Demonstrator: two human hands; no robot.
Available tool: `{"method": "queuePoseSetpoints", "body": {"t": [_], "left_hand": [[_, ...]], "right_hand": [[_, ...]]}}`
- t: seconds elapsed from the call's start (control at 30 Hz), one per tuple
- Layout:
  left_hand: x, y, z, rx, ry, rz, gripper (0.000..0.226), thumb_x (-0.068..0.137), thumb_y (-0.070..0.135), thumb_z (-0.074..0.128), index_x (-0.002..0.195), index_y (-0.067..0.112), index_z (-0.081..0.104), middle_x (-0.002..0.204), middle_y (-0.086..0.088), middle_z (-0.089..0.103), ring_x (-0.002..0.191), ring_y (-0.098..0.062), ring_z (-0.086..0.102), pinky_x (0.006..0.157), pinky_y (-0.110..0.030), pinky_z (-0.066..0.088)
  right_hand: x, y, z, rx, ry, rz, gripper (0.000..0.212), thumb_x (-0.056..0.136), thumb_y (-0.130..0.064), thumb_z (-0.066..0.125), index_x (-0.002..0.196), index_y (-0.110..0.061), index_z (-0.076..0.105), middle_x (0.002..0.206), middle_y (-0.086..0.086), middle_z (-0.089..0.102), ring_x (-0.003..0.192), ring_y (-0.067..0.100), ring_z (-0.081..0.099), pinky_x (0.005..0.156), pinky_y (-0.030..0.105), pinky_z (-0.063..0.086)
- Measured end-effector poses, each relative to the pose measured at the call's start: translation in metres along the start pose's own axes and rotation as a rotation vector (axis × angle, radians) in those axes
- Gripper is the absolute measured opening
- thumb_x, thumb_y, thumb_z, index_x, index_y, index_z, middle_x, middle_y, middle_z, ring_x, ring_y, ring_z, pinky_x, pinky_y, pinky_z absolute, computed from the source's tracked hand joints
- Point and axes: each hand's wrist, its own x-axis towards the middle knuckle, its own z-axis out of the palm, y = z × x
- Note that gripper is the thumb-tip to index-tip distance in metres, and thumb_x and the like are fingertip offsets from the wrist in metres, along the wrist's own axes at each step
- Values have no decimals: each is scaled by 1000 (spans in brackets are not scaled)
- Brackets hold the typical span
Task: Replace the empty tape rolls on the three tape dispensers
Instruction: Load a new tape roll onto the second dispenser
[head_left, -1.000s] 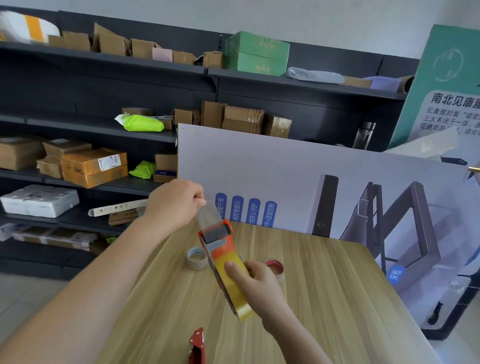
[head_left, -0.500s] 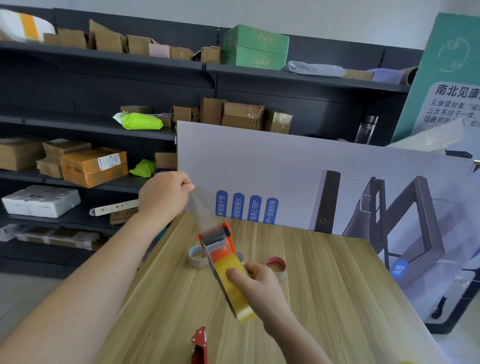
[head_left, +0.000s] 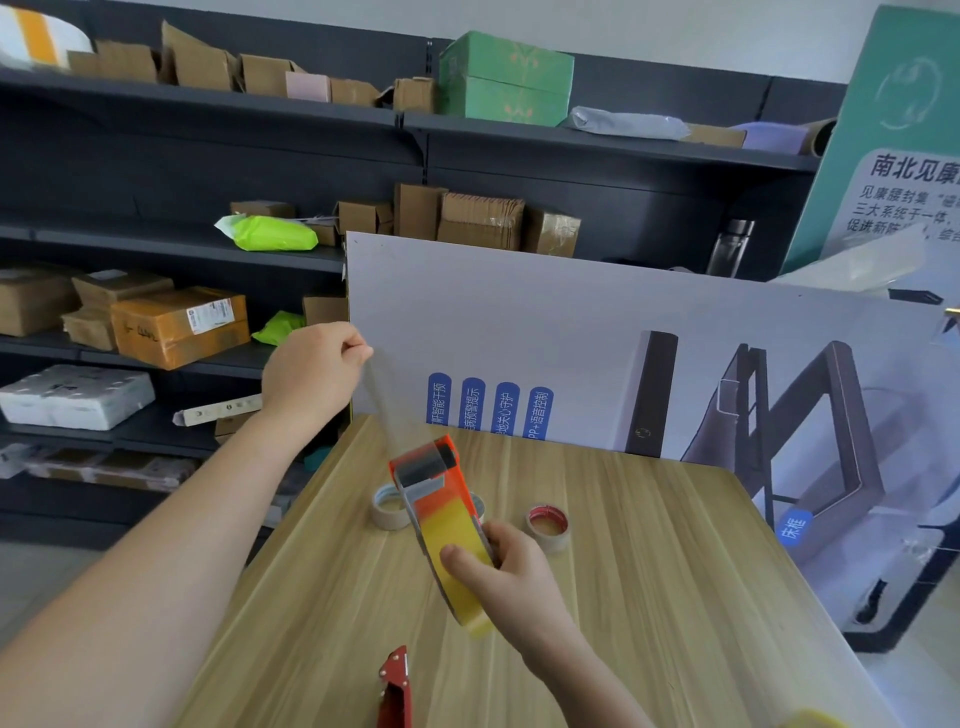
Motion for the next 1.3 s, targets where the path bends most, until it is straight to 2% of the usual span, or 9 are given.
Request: {"method": "queuePoseSetpoints", "body": {"t": [0.23,0.33,0.43,0.6,0.77,0.9,1.07,1.2,1.3], "left_hand": [[7,-7,-6,2,73,-59,22,94,23,52,76,17,63,73,-2,63,70,-23,57,59,-34,44],[9,-7,-5,-17,18,-58,20,93,23,54,76,18,63,75,-1,64,71,-21,58,61,-34,45],[10,-10,-2,-53,-28,-85,18,92,23,56,76,20,65,75,2,65,73,-18,59,63,-33,44],[2,-17,11,-74,-183,-173,12,88,23,61,76,23,65,79,4,68,83,-18,61,73,-36,50],[-12,-18,26,-144,-271,-260,15,83,19,68,77,19,54,63,3,68,68,-17,65,65,-36,53],[-29,-16,39,-316,-409,-340,9,82,8,67,78,9,59,63,-7,71,55,-22,64,55,-31,51],[-59,-14,51,-547,-643,-457,9,81,0,65,79,9,62,57,-6,67,50,-19,58,55,-30,48],[-87,-6,62,-767,-807,-521,14,87,-4,56,83,7,63,54,-4,61,47,-15,54,51,-27,50],[-107,1,72,-926,-869,-579,17,91,0,55,87,8,69,56,-4,61,48,-14,55,52,-28,52]], "right_hand": [[-5,-5,-2,-63,42,-137,31,81,-42,69,72,-15,57,55,-14,50,51,1,47,48,15,39],[-8,-8,-4,-23,16,-128,31,74,-38,67,77,-8,57,59,-12,49,53,4,46,50,17,39],[-12,-7,-6,60,2,-89,41,68,-36,66,86,1,58,67,0,50,61,12,49,57,28,41],[-14,-11,-11,198,-11,-36,43,59,-42,67,85,-7,63,70,2,57,66,16,55,62,32,44],[-15,-11,-17,269,-10,0,43,57,-43,67,81,-7,64,74,6,62,70,19,59,66,34,45],[-17,-12,-23,343,-8,20,39,61,-40,66,81,-6,65,77,12,64,73,25,61,71,38,46],[-14,-11,-31,430,80,101,39,51,-44,68,74,-12,69,77,12,67,75,25,62,75,41,46],[-9,-8,-36,488,170,229,75,44,-48,71,103,-2,65,102,22,70,97,38,66,91,50,50],[-7,-6,-38,517,193,270,76,45,-45,72,109,-5,66,109,25,69,101,39,67,95,55,49]]}}
